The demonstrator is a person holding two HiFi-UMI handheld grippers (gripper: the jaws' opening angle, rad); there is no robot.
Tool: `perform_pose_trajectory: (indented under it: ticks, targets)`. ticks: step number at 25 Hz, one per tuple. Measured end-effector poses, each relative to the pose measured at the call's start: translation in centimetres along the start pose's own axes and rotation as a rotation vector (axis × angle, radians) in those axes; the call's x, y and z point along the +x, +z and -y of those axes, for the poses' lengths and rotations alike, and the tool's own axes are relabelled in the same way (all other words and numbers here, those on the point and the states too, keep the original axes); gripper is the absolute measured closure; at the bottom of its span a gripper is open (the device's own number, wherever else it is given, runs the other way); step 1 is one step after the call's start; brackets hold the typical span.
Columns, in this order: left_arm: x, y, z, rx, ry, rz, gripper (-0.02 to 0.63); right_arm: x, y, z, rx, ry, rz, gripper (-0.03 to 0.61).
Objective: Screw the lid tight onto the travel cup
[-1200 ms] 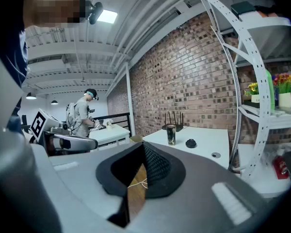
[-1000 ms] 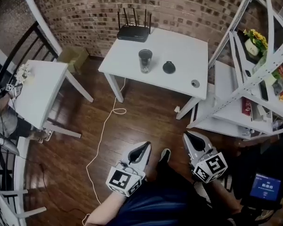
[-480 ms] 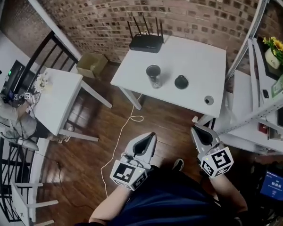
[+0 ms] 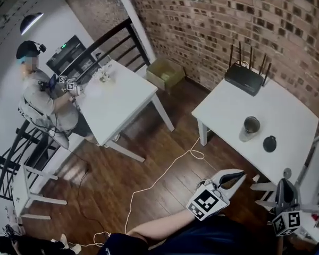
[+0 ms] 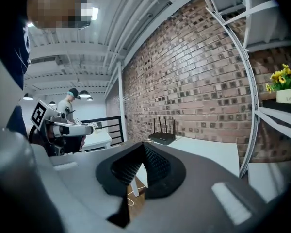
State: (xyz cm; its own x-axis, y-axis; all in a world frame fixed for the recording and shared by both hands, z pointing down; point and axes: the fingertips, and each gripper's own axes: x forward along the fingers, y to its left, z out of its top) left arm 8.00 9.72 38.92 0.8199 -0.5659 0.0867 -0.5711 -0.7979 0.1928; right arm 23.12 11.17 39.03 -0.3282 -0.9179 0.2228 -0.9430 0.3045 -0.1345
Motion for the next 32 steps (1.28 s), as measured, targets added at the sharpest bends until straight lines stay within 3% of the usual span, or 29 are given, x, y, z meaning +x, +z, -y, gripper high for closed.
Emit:
perform_pose_trajectory:
  ticks: [7, 9, 13, 15, 18, 23, 27, 32]
  targets:
    - [4.7, -0.7, -6.3, -0.022, -0.1, -0.021, 0.607, 7.1, 1.5, 3.2, 0.01, -0.121, -0.045, 0.568]
    - [5.5, -1.0, -7.6, -0.037, -0.125, -0.033, 0.564, 8.0, 1.8, 3.6, -0.016, -0.157, -0.038, 0.568]
    - [2.3, -1.3, -9.9, -0.059, -0.141, -0.056, 0.523, 8.9, 0.5, 0.8, -0.02, -0.206, -0.111, 0.566]
    - [0.6, -1.2, -12.4, -0.061, -0.106, -0.066, 0.503, 10.7, -0.2, -0.6, -0.018, -0.19, -0.143, 0.566]
    - [1.6, -0.7, -15.0, -0.057, -0.04, -0.1, 0.488, 14.1, -1.1, 0.9, -0.016, -0.137, -0.163, 0.532]
    - [5.3, -0.1, -13.1, -0.187, -0.014, -0.143, 0.485, 14.5, -3.7, 6.2, -0.047, -0.118, -0.237, 0.462]
    - [7.2, 0.2, -12.6, -0.158, -0.001, -0.182, 0.472, 16.2, -7.9, 9.1, -0.079, -0.107, -0.342, 0.414]
    - [7.9, -1.2, -12.5, -0.128, -0.011, -0.211, 0.397, 19.3, -14.1, 11.6, -0.099, -0.077, -0.527, 0.317]
